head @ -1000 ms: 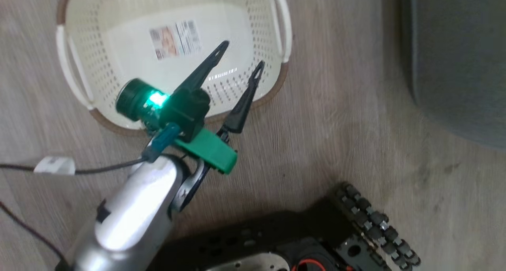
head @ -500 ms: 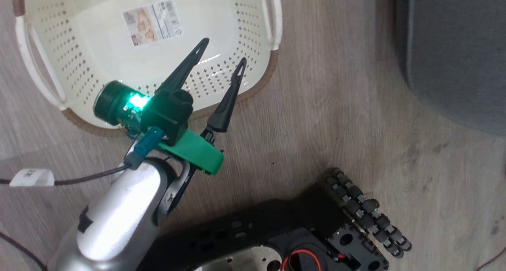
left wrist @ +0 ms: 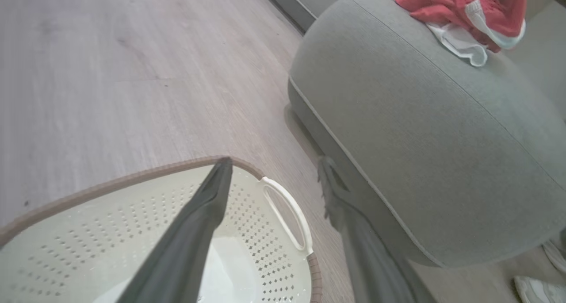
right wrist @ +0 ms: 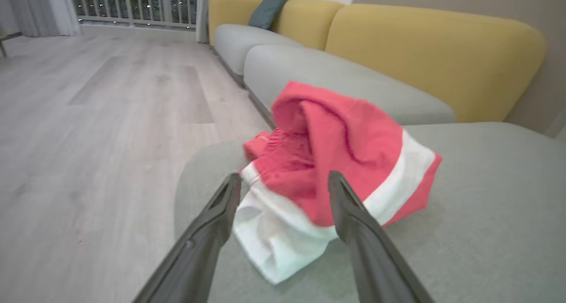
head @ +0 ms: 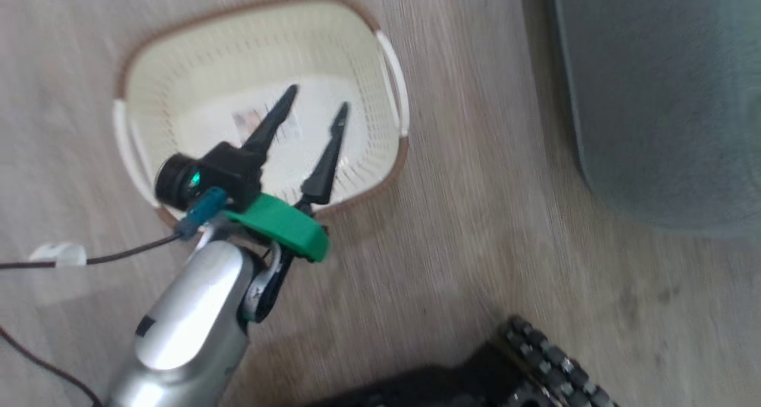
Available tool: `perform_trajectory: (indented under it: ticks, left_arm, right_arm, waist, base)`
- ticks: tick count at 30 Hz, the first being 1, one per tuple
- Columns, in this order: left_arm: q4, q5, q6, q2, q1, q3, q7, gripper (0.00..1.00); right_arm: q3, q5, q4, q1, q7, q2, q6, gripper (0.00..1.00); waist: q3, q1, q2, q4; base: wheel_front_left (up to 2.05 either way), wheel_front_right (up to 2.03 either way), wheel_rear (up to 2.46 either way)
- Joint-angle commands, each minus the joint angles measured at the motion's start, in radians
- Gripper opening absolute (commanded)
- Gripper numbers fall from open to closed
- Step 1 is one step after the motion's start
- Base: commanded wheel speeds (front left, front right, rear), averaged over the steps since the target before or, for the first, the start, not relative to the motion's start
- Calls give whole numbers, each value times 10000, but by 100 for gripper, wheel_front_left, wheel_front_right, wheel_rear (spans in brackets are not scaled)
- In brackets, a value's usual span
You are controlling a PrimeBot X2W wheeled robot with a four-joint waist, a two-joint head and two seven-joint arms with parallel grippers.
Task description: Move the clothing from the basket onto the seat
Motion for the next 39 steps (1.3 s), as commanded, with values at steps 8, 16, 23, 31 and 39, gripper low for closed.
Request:
perform_trajectory:
  ticks: [8,16,23,31,39]
  left_arm:
    - [935,-273,-150,-255,1238,1739,-249,100]
    - [1412,285,-316,-501,2466,3697,-252,100]
    - [1770,885,-654,-819,3361,4938,-253,100]
    - [1820,1352,-885,-1046,4038,5888,-254,100]
    - [1822,1729,-1096,-1270,4069,6360,-254,100]
  right_arm:
    - [1551,-444,-2054,3361,9,834,-4,100]
    - [2348,-822,-2537,5498,9,1807,-4,100]
    - [2381,-1361,-2481,6701,9,2555,-4,100]
    - [2667,-1910,-2172,7387,9,2796,-4,100]
    - [3136,-1868,-1979,7498,8,2858,-4,100]
  waist:
    - [-3803,1,-1,1333]
    - [-5413,1,-1,2189]
    - [-6468,1,-1,2562]
    - [-7142,1,-1,2628]
    - [-7252,1,-1,2642]
  base:
    - [0,0,0]
    - [0,0,0]
    - [0,0,0]
    - [0,0,0]
    - [0,0,0]
